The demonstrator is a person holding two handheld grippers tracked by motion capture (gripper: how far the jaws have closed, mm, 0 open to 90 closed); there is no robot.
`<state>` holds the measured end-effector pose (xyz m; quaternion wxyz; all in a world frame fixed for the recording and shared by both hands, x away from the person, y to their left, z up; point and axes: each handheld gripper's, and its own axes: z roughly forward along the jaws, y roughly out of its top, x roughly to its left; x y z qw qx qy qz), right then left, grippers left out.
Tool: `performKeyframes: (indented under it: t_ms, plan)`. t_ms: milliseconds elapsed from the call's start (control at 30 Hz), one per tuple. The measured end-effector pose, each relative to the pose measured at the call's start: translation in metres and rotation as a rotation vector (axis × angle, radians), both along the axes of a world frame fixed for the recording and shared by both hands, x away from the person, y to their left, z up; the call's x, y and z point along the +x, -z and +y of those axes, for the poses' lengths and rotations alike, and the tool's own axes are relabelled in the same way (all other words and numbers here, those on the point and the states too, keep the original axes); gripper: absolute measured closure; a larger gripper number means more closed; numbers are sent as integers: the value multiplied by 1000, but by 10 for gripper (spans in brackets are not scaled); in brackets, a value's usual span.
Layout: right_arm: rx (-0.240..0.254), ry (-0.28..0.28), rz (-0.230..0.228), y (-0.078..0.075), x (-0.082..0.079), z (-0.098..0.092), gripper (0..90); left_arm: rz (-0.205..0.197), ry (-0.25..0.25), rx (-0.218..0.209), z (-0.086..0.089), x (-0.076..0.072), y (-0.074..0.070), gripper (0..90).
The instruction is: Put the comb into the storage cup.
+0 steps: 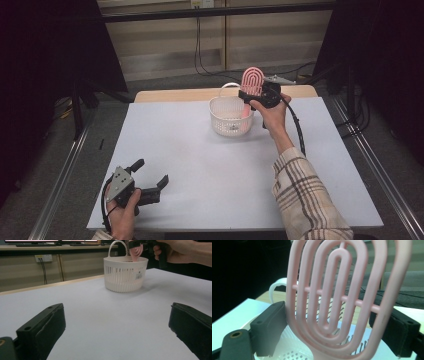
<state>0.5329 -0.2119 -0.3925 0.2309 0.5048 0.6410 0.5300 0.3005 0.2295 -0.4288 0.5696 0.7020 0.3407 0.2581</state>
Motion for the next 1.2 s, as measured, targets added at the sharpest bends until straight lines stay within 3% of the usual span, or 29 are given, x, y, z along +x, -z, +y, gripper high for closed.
performKeyframes:
  t_ms: [233,367,767,1200]
  plan:
    - [-16,5,-1,-2,-2,1,77,-1,-2,0,0,0,0,11]
    - [-50,13,-11,-4,-3,1,24,-1,2,2,0,0,0,11]
    - [-40,15,-17,-7,-9,-3,26,2,1,1,0,0,0,10]
    - [-73,19,-49,-13,-17,-4,24,-6,-5,1,0,0,-1,10]
